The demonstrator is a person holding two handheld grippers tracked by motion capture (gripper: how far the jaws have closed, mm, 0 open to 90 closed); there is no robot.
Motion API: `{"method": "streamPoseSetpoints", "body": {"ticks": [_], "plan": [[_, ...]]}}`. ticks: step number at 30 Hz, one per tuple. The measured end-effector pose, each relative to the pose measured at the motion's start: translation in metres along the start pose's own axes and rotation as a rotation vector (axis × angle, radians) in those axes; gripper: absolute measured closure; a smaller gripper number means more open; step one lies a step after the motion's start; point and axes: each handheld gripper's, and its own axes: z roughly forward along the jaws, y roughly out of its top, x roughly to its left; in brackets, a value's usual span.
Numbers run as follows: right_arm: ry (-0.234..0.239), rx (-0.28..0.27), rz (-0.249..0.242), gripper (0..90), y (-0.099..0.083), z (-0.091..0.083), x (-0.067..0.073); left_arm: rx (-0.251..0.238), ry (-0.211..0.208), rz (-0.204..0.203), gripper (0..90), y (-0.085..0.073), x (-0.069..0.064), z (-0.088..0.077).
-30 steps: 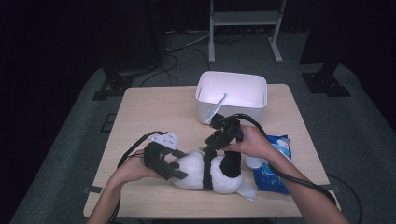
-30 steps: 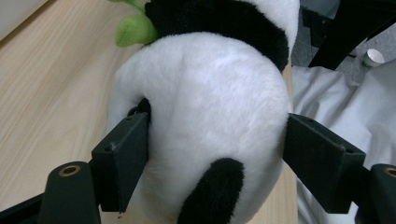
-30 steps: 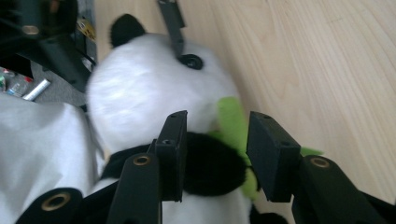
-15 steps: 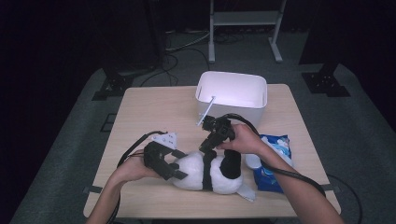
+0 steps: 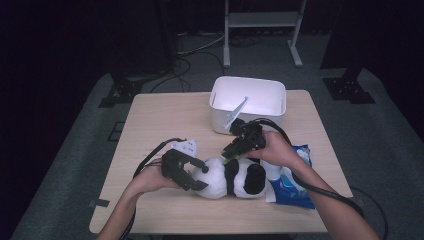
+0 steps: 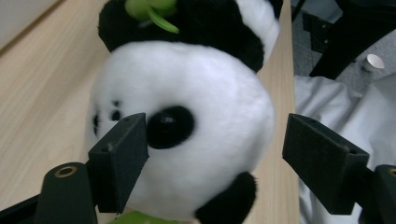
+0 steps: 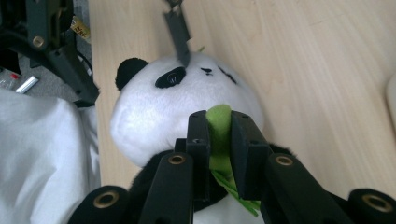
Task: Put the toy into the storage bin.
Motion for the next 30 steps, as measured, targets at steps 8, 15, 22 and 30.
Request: {"method": "streamPoseSetpoints", "body": {"ticks": [8,15,22,30], "plan": [[0.078,-0.034,0.001,72.5,-0.014,0.005,0.014,0.023,0.018,-0.032,18.9,-0.001,0.004,0.012],[0.080,-0.057,0.011,64.1,-0.020,-0.001,0.020,0.021,0.013,-0.029,18.4,-0.002,0.003,0.012],[0.056,-0.091,0.023,63.3,-0.024,-0.010,0.018,0.007,0.016,-0.036,18.4,-0.005,0.005,0.006],[0.032,-0.108,0.052,61.3,-0.028,-0.014,0.008,-0.019,0.028,-0.038,18.4,-0.008,0.006,-0.004]]}}
